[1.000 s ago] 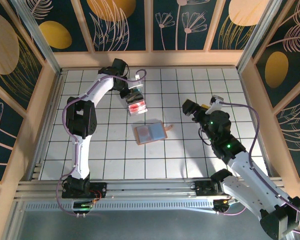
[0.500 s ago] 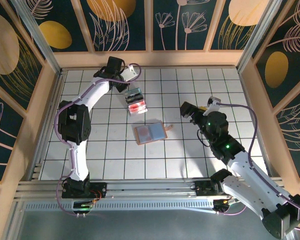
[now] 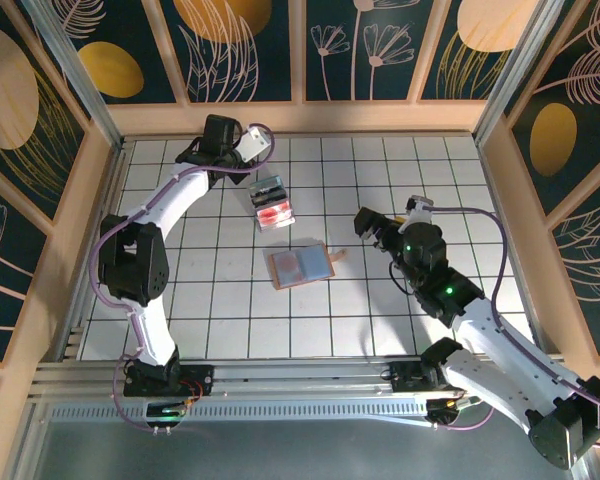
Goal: Take the credit cards out of the card holder
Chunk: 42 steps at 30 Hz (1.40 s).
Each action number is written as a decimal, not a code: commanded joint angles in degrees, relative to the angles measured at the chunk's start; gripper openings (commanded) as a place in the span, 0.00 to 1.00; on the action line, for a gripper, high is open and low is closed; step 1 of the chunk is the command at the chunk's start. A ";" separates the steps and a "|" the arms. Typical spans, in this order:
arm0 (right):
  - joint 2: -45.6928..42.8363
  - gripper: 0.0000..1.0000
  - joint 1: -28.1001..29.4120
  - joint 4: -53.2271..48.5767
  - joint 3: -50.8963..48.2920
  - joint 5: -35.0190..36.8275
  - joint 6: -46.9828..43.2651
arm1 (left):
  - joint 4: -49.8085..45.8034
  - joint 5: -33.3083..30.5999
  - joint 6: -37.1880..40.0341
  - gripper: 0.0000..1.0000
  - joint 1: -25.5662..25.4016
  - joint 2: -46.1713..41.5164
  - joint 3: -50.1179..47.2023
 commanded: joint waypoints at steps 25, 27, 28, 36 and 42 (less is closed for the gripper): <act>0.74 0.99 0.73 0.64 1.82 2.60 -0.92 | -6.56 -2.31 -1.95 0.75 0.03 16.85 11.80; 0.70 0.99 0.74 0.64 1.82 2.80 -0.92 | -6.72 -1.79 -1.88 0.71 0.08 16.78 11.69; 0.68 0.99 0.77 0.71 1.74 2.82 -0.91 | -6.95 -1.69 -1.87 0.68 0.03 16.76 11.79; 0.65 0.99 0.74 1.15 1.38 2.59 -0.74 | -8.09 -0.96 -2.49 0.49 0.10 15.34 11.98; 0.38 0.99 0.86 1.15 1.32 2.43 -0.66 | -8.02 -0.39 -3.74 0.45 0.13 12.62 10.88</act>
